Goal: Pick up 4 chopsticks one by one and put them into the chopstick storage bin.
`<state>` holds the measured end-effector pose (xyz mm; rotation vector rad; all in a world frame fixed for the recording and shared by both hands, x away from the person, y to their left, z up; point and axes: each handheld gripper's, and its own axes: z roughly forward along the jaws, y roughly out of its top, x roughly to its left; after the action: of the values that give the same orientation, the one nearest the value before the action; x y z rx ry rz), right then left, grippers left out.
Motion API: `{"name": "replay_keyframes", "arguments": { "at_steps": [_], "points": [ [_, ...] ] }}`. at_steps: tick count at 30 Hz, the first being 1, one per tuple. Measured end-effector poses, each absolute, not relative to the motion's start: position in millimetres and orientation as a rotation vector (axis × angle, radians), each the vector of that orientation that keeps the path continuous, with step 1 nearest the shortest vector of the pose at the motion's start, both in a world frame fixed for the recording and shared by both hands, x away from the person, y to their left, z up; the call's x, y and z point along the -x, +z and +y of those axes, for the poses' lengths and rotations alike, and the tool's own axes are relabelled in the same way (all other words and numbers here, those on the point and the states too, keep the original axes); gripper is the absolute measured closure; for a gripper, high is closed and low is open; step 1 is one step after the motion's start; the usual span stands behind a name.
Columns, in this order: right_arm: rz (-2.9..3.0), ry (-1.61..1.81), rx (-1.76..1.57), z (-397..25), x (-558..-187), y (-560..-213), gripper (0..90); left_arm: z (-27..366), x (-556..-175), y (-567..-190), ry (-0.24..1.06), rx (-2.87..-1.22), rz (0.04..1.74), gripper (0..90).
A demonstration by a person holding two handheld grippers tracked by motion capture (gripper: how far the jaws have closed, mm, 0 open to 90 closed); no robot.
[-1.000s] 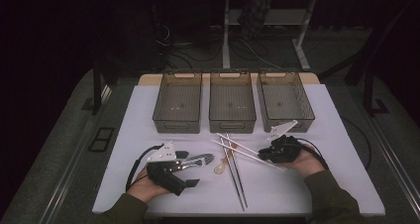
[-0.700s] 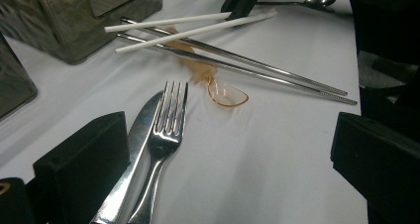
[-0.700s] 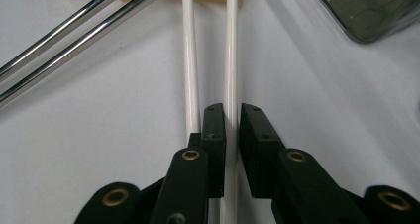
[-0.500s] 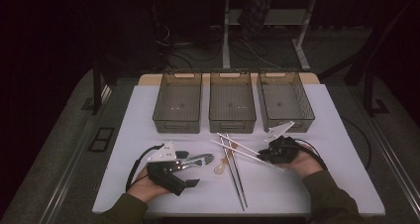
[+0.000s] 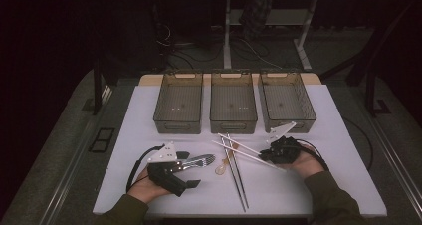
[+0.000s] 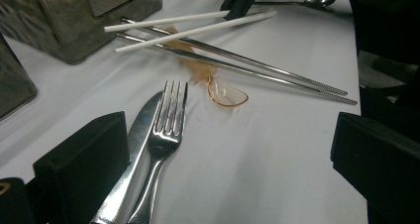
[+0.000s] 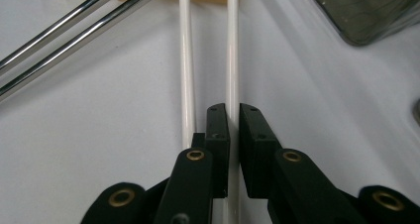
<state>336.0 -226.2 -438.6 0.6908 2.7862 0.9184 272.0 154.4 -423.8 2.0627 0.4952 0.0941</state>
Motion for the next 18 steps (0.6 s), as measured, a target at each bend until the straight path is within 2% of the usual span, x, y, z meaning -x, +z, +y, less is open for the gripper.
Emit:
{"name": "replay_keyframes", "arguments": {
  "at_steps": [18],
  "points": [
    [2.747, 1.039, -0.754, -235, -334, -428, 83.2, 154, -272, -427, 0.111, -2.084, 0.498, 0.4]
  ]
}}
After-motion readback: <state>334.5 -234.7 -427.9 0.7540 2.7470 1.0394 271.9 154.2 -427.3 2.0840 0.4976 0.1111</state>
